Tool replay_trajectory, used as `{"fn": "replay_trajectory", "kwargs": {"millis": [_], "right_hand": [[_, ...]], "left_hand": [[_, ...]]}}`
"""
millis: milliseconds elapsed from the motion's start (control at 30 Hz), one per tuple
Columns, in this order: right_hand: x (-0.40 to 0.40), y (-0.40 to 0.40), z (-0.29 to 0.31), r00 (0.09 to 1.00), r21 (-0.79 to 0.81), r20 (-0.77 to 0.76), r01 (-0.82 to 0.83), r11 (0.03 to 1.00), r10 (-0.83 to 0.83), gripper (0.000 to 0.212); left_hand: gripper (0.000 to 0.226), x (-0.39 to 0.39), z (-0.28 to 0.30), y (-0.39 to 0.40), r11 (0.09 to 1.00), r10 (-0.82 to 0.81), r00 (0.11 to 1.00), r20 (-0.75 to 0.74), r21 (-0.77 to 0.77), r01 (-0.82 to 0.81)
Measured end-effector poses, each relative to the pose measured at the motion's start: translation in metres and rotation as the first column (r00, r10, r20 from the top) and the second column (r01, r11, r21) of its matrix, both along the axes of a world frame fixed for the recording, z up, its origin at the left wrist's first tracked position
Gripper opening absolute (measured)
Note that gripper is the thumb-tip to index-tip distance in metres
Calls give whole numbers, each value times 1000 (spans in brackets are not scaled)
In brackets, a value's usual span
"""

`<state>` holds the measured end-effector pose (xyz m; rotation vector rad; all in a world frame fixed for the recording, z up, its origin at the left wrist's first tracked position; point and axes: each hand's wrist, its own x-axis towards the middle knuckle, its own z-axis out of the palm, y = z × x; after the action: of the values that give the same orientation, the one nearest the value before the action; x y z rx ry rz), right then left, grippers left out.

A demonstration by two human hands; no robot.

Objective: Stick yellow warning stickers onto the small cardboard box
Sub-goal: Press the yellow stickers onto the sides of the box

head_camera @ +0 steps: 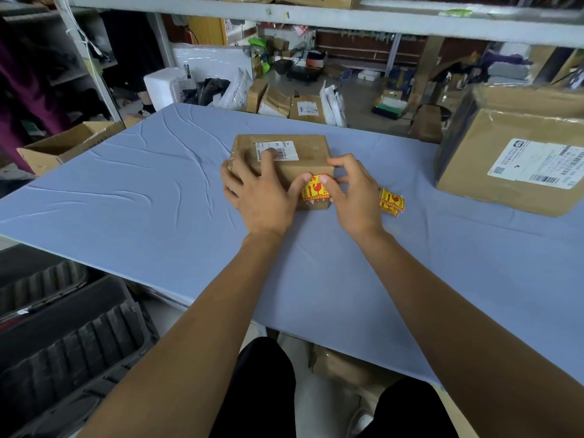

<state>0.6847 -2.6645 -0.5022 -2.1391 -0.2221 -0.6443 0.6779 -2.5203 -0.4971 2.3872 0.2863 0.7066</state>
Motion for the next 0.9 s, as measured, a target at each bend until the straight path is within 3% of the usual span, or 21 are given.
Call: {"fn": "replay_trajectory", "kwargs": {"millis": [100, 267, 333, 500, 667, 800, 900], "right_hand": [[2, -7, -3, 995, 15, -70, -66, 998, 67, 38], [5, -16, -2, 983, -50, -142, -128, 990, 120, 56], [6, -17, -1, 982, -53, -134, -140, 989, 132, 55], [8, -13, 1, 994, -25, -54, -100, 995, 98, 29], [0, -12, 10, 983, -77, -158, -102, 992, 89, 49], [-22, -26, 15, 972, -233, -214, -149, 961, 98, 75], [-49, -55, 6, 995, -277, -97, -14, 961, -13, 65]], "left_hand": [[77, 3, -8, 4, 1000, -22, 1000, 17, 10, 22], [104, 3, -17, 15, 988, -83, 997, -9, 129, 83], [102, 2, -16, 13, 991, -80, 997, 3, 110, 79], [87, 4, -17, 8, 995, -10, 999, 38, 100, 6], [103, 0, -16, 18, 974, -74, 995, -72, 207, 87], [100, -21, -8, 18, 960, -72, 988, -140, 260, 107], [86, -46, -14, 9, 937, -24, 999, -43, 346, 37]]}}
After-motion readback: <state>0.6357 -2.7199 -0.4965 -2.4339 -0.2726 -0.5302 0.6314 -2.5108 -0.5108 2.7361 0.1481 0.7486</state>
